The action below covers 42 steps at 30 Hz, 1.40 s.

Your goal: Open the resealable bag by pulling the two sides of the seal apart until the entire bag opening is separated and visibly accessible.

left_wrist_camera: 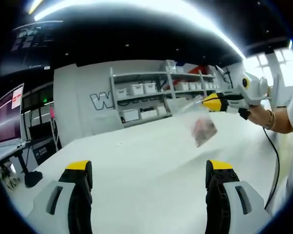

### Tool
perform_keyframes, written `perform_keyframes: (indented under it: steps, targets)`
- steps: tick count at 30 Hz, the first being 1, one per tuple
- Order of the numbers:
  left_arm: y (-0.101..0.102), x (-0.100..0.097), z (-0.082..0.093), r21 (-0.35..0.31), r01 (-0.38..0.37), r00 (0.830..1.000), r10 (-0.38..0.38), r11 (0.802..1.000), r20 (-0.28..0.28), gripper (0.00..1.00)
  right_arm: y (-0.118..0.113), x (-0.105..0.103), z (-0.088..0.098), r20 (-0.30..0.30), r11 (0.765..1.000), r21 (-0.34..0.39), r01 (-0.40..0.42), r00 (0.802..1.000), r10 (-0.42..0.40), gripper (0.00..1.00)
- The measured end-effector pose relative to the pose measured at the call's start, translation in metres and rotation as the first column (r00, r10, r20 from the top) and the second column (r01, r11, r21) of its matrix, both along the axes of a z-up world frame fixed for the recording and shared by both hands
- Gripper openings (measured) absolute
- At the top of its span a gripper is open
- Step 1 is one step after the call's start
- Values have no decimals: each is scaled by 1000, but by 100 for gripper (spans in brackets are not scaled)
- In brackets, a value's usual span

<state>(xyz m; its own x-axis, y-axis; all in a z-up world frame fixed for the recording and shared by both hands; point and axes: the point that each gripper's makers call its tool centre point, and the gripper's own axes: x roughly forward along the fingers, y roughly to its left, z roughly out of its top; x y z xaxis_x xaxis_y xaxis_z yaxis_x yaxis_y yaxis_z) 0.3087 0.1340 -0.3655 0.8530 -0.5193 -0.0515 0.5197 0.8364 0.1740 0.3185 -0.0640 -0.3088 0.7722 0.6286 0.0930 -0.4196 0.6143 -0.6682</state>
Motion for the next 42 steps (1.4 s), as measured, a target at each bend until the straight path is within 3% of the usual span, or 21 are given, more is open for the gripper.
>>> perform_keyframes:
  steps: [27, 42]
  targets:
    - [-8, -3, -1, 14, 20, 1000, -20, 1000, -3, 95, -1, -39, -4, -1, 999, 28, -20, 1000, 20, 0]
    - [-11, -8, -3, 20, 24, 1000, -24, 1000, -4, 94, -6, -46, -15, -6, 1000, 6, -3, 1000, 3, 0]
